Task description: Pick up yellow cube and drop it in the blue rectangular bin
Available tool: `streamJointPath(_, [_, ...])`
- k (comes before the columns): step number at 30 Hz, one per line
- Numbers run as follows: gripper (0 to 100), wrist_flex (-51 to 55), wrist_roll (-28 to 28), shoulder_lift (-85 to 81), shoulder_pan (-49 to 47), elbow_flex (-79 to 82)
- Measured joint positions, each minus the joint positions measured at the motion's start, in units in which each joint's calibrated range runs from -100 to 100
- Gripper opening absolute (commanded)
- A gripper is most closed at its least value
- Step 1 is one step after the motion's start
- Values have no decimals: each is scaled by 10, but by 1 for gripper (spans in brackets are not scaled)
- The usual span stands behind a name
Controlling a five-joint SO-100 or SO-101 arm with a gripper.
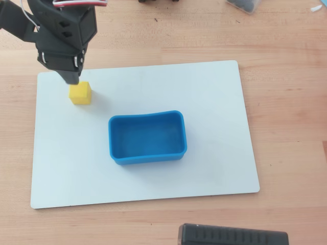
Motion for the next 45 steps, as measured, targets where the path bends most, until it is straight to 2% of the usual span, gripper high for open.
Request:
streamJointPath(15, [21,28,0,15,15,-18])
streamJointPath(39, [21,-90,0,32,15,98])
streamJointPath(45, [7,-100,0,35,15,101])
